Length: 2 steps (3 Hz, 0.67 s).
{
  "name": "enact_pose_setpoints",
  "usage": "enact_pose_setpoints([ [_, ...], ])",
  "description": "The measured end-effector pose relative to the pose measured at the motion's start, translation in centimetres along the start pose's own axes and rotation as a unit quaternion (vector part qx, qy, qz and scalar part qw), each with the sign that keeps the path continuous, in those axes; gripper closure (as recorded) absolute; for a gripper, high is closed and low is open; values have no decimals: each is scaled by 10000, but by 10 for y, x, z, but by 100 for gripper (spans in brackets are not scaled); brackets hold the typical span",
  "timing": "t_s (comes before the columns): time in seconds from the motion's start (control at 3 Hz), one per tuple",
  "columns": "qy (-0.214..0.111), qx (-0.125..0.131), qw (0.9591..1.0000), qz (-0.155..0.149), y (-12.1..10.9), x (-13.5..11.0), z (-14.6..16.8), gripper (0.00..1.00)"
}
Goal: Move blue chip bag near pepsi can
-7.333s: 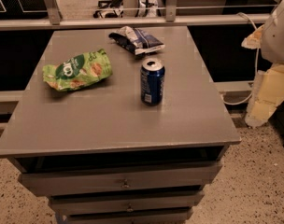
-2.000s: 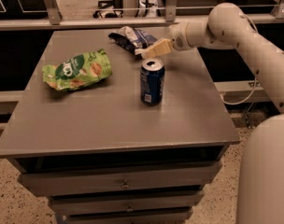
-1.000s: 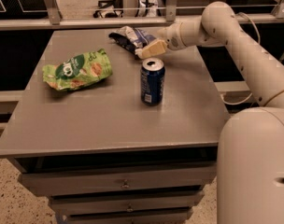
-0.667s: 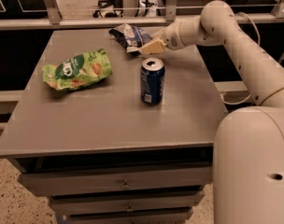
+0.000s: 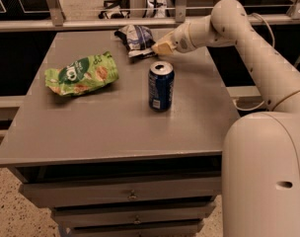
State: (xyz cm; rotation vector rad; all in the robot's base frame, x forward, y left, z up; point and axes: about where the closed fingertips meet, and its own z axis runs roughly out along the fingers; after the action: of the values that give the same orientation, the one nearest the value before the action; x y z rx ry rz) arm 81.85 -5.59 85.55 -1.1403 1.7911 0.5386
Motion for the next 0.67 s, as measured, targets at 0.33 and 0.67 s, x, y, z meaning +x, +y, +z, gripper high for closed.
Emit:
enact_pose_setpoints([
  [0.33,-30,223,9997,39,-5,-9,-16,100],
  [0.67,-190,559,9982,32,-10,-28,-47,100],
])
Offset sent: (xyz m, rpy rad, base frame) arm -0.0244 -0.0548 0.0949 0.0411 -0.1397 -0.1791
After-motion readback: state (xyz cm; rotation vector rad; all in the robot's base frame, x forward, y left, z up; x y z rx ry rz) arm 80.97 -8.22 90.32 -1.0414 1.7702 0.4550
